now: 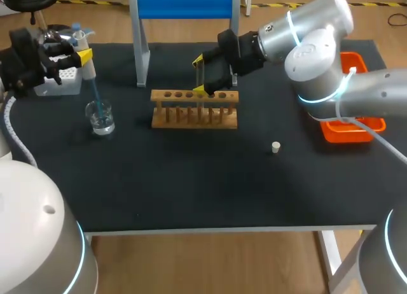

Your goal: Invert the test tube, pick up the pipette, mount the tip to pipette, aspirate from beaker and dispense into the tube, eject the tip, return the pipette, and cap with the stopper.

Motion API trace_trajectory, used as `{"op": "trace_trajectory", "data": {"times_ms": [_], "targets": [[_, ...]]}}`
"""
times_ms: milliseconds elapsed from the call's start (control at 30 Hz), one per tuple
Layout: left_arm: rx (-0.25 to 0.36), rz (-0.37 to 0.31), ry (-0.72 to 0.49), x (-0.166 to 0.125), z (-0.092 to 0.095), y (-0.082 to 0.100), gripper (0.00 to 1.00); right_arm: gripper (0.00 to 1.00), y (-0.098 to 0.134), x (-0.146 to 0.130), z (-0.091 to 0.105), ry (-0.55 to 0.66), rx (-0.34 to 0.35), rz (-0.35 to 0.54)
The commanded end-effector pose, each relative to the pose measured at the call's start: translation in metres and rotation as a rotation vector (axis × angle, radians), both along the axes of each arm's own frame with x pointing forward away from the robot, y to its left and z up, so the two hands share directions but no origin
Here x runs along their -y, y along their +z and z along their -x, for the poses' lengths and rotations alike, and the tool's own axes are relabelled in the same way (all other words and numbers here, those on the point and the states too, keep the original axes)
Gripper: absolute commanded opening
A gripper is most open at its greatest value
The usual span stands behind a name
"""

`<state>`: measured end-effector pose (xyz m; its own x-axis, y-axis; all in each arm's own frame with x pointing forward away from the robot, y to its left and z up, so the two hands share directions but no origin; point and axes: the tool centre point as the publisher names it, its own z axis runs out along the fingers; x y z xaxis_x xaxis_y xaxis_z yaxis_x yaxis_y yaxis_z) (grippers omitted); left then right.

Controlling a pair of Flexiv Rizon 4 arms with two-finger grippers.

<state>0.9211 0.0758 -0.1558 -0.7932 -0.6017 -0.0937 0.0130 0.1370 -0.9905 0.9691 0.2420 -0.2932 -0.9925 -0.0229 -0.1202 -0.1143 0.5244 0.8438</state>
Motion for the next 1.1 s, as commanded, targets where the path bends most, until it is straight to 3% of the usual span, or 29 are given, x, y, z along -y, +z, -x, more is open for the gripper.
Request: {"op": "trace_trajectory", "data": {"times_ms": [33, 533, 1100], "targets": [[-0.007, -0.014, 0.015, 0.003, 0.005, 0.013, 0.00, 1.00, 0.001, 0.001, -0.001, 0.002, -0.003, 0.005], [0.010, -0.055, 0.014, 0.022, 0.006, 0.048, 0.00, 1.00, 0.001, 0.001, -0.001, 0.002, -0.003, 0.005], [-0.051, -0.047, -0.060, 0.071, -0.001, 0.090, 0.00, 1.00, 0.001, 0.001, -0.001, 0.002, -0.003, 0.005]]}}
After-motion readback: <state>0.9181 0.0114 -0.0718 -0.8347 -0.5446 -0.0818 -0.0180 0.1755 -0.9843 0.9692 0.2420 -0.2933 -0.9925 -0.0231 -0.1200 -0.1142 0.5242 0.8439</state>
